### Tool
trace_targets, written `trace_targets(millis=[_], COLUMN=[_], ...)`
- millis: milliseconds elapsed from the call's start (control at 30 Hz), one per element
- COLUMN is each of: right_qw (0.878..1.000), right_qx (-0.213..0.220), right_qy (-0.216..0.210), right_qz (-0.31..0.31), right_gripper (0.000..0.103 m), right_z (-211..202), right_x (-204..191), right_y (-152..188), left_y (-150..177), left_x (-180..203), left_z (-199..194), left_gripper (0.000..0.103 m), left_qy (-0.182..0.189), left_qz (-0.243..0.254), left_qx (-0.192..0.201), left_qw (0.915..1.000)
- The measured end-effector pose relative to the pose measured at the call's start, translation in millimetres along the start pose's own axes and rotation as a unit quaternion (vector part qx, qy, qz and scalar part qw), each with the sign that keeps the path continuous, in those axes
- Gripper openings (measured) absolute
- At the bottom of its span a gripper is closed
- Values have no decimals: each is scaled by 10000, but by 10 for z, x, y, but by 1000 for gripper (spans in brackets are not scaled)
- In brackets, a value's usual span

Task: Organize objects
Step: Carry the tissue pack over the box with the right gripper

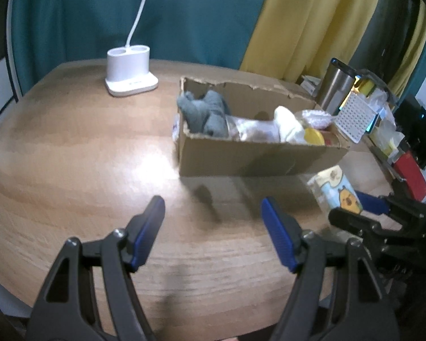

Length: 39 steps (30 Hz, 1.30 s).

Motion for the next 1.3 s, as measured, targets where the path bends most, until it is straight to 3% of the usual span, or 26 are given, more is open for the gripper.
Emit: trace_targets(millis=[467, 1300], right_qw=[9992, 9993], right_qx=[266, 160], right_qy=[-139, -205], right_qz=[-258, -284], right_gripper=[49, 49], right_z=[-30, 426], right_x=[-77, -26], right_y=[-515, -1065], left_y=[-342, -826], left_x=[-74, -267], left_z=[-32, 256], left_gripper=[72, 72], left_qy=[-90, -81], left_qz=[-8, 25], left_qx=[258, 392], left_qw=[9996, 9992])
Point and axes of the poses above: each gripper's, at about its wrist camera, not at the fingertips, and z roughly the way its jaws point, x to its right, y to its underside, the point moved 6 cm from there along z, roughly the way its jaws point
